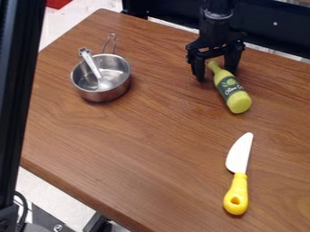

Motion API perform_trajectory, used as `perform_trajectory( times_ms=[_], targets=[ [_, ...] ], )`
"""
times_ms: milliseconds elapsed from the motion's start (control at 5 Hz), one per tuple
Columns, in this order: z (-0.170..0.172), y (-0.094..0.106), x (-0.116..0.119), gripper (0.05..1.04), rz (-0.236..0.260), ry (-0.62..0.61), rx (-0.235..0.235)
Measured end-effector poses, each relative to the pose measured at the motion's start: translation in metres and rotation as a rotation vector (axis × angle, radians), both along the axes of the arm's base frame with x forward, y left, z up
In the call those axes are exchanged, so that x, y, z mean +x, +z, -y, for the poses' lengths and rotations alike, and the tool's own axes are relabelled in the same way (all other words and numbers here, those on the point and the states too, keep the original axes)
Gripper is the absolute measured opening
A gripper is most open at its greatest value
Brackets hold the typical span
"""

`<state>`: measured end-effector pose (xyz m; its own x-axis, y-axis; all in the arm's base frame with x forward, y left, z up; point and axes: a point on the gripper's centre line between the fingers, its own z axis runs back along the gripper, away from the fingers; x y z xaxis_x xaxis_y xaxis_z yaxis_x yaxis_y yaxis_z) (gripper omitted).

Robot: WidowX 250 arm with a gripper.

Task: Move the yellow bottle on the middle top of the table

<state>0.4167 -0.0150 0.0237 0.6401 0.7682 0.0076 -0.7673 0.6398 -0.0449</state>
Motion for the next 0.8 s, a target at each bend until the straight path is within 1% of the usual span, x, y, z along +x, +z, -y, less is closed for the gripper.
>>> perform_trajectory(
  times_ms=[200, 400, 600, 800],
  targets=[
    [0.002, -0.001, 0.000, 1.001, 0.002, 0.016, -0.012],
    [0.000, 0.002, 0.000, 1.001, 0.032, 0.060, -0.017],
    [-0.003, 0.027, 0.003, 1.001, 0.088, 0.073, -0.001],
    [-0.003, 0.043, 0.000, 1.001, 0.118, 0.074, -0.005]
  ],
)
